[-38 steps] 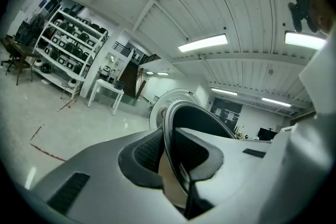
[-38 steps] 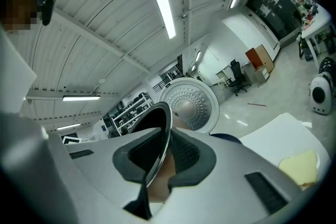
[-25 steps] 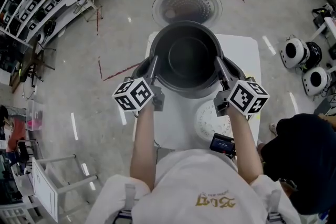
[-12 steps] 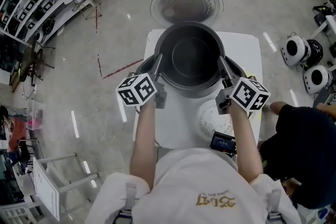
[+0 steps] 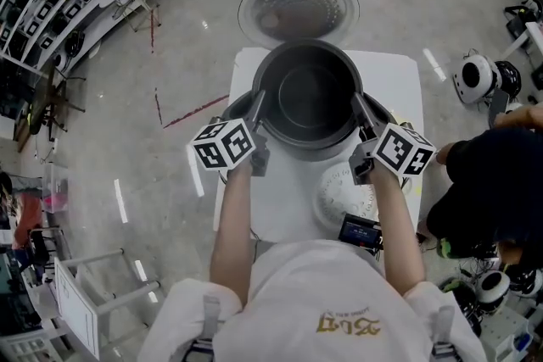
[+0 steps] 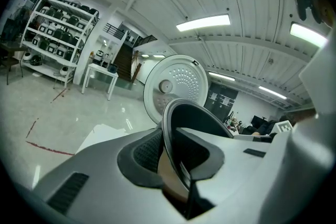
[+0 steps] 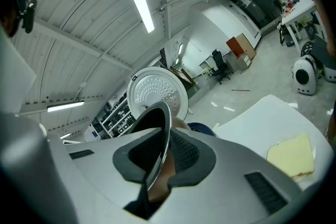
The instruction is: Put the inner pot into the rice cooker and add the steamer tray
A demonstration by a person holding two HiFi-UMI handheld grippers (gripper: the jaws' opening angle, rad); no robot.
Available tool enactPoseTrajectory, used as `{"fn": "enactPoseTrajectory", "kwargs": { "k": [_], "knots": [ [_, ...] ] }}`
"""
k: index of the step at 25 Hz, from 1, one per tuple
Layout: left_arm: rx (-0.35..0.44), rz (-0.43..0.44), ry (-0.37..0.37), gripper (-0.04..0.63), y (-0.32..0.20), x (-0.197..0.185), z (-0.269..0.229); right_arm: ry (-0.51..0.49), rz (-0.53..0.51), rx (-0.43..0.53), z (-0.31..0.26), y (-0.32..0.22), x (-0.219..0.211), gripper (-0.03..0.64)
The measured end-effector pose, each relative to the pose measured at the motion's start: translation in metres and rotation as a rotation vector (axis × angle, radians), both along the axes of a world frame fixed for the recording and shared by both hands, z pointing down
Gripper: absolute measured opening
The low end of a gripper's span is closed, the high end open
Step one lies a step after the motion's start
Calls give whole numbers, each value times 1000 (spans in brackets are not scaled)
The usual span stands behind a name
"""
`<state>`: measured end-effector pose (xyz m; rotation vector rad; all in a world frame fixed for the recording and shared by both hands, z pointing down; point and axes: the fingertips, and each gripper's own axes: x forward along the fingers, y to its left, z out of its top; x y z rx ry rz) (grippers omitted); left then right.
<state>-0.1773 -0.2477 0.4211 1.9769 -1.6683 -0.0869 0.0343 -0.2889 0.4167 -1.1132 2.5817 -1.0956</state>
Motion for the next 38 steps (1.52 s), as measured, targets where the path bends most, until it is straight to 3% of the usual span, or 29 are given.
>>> {"fn": "enactPoseTrajectory", "kwargs": {
  "k": [10,15,26,38],
  "knots": [
    [-56,11,3,95,-3,8,26,40,-9,-35,23,-6,6,60],
    [-102,36,-13,98,-5,6,37,112,-30,-31,34,-7,2,69],
    [-158,71,-83,114,-14,6,54,262,-95,-18,53,-17,-4,87],
    [-218,69,-134,123,-18,1,71,337,-122,-13,65,-21,-10,95]
  ]
}}
